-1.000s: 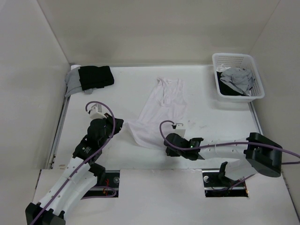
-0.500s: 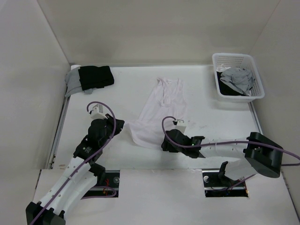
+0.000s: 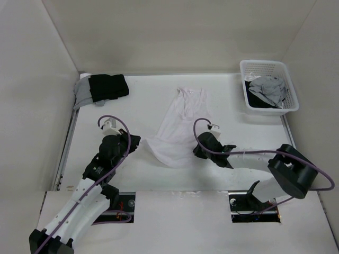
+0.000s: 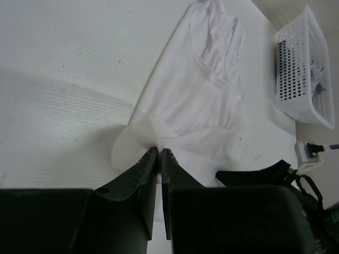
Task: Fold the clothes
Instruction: Flatten the tank top out
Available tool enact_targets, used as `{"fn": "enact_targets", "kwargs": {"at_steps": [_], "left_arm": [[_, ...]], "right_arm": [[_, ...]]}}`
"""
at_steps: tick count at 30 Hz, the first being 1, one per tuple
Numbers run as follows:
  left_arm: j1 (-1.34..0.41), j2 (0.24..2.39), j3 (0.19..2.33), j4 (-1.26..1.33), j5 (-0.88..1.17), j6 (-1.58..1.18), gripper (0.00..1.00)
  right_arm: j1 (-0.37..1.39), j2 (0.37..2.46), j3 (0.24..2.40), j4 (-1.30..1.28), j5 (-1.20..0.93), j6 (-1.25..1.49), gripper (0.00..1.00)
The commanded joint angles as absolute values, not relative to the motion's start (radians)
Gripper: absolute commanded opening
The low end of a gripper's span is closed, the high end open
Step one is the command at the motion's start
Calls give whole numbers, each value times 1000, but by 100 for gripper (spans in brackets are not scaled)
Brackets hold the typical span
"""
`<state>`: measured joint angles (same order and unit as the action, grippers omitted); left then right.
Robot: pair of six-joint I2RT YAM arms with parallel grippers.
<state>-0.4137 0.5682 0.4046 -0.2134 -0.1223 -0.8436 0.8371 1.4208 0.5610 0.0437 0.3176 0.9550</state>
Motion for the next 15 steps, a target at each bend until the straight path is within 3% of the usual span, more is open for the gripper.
{"fn": "enact_targets", "kwargs": {"at_steps": [1, 4, 11, 15], "left_arm": [[-415, 555, 373, -179, -114, -854, 6], [-420, 557, 353, -178, -114, -868, 5], [-415, 537, 324, -184, -114, -884, 5], [-418, 555, 330, -172, -114, -881, 5]], "right_arm": [[765, 1495, 647, 193, 345, 838, 20], [716, 1557, 715, 203, 315, 798, 40], [761, 1301, 575, 69, 359, 854, 56], [841, 1183, 515, -52, 370, 923, 59]]}}
